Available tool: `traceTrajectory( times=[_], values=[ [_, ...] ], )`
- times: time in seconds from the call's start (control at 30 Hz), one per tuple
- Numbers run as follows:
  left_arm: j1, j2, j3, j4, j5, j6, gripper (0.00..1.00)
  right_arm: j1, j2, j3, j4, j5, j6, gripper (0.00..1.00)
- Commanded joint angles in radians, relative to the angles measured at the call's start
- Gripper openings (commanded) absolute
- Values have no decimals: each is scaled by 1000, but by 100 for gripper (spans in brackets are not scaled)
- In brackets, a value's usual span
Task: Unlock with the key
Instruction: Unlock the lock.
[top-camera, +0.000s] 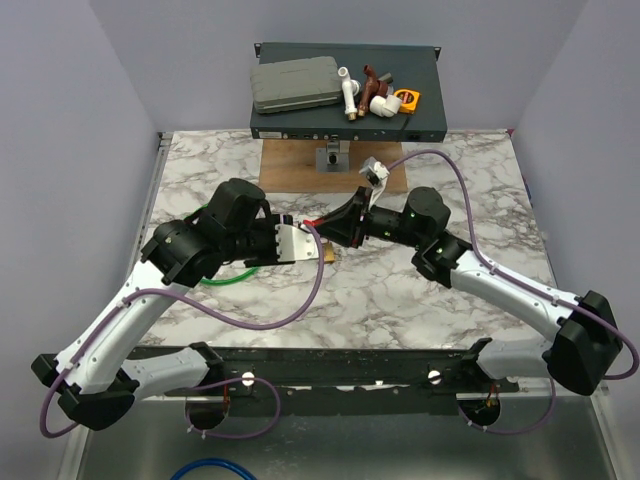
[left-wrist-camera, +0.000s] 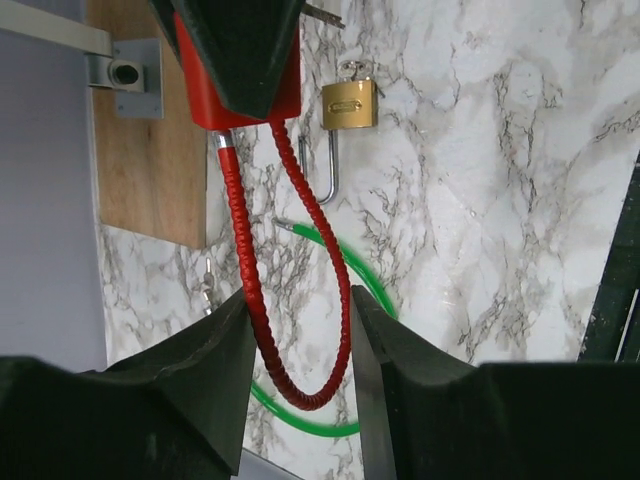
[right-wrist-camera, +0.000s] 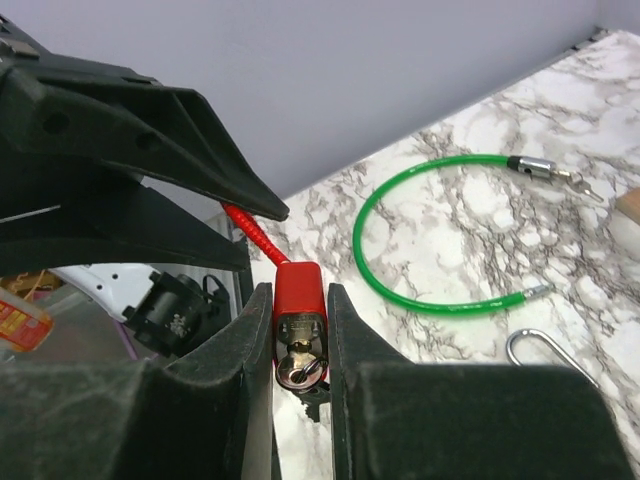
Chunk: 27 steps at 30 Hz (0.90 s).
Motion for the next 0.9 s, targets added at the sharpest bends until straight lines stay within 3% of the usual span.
traceTrajectory(
  times=[0.0,0.17,0.43,0.87],
  values=[
    [-1,14,101,-54,82,-37,40,-10,8,8,120,-26,37,1],
    [-1,9,131,29,47,-6,38,-9,14,23,110,-59,46,1],
    [-17,43,183,-24,145,30,37,-9,32,55,108,-96,54,1],
    [-17,83,167,14,100,96,21,-4,18,64,97,-130,65,1]
  ],
)
